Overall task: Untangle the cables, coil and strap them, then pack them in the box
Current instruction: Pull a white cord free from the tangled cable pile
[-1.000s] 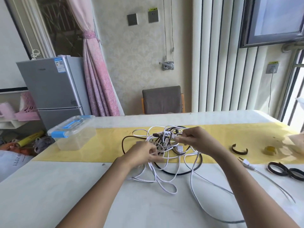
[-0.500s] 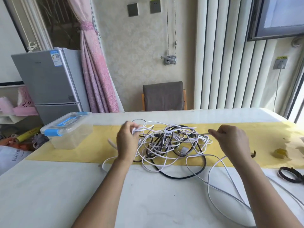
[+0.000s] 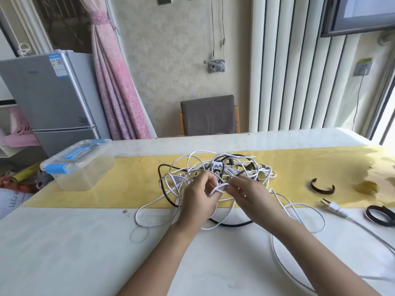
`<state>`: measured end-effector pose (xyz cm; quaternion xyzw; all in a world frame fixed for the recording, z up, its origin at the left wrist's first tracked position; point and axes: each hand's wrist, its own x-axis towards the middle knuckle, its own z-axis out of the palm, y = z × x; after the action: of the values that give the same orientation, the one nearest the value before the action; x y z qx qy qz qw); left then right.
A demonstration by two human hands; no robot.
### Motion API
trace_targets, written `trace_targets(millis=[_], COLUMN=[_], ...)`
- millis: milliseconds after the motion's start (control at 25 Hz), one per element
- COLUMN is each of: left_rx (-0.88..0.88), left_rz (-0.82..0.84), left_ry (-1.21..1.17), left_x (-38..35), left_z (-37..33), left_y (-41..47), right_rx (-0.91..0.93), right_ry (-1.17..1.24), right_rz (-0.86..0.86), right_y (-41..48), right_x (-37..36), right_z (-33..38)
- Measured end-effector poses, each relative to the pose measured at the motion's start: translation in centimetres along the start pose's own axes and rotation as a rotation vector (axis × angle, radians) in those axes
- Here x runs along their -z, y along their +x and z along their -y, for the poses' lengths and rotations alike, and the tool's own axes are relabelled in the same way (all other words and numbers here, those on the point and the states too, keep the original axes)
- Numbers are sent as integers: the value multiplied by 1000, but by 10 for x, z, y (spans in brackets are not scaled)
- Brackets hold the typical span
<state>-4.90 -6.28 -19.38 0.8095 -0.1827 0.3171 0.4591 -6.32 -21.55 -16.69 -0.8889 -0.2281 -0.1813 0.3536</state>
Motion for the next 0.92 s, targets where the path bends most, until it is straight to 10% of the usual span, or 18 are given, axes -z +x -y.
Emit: trace_targets(millis=[480, 720, 920], left_rx=[-149, -39, 45], left_rz=[36, -382, -414], left_ry=[71, 326, 444], left_x=[35, 78, 70], left_z=[12, 53, 62], left_y=[22, 36, 29], right_rx=[-456, -621, -738], right_ry=[697, 946, 81], right_rz=[-66, -729, -594], right_y=[8, -5, -7], right_x=[67, 116, 105], right_z=[-23, -53, -72])
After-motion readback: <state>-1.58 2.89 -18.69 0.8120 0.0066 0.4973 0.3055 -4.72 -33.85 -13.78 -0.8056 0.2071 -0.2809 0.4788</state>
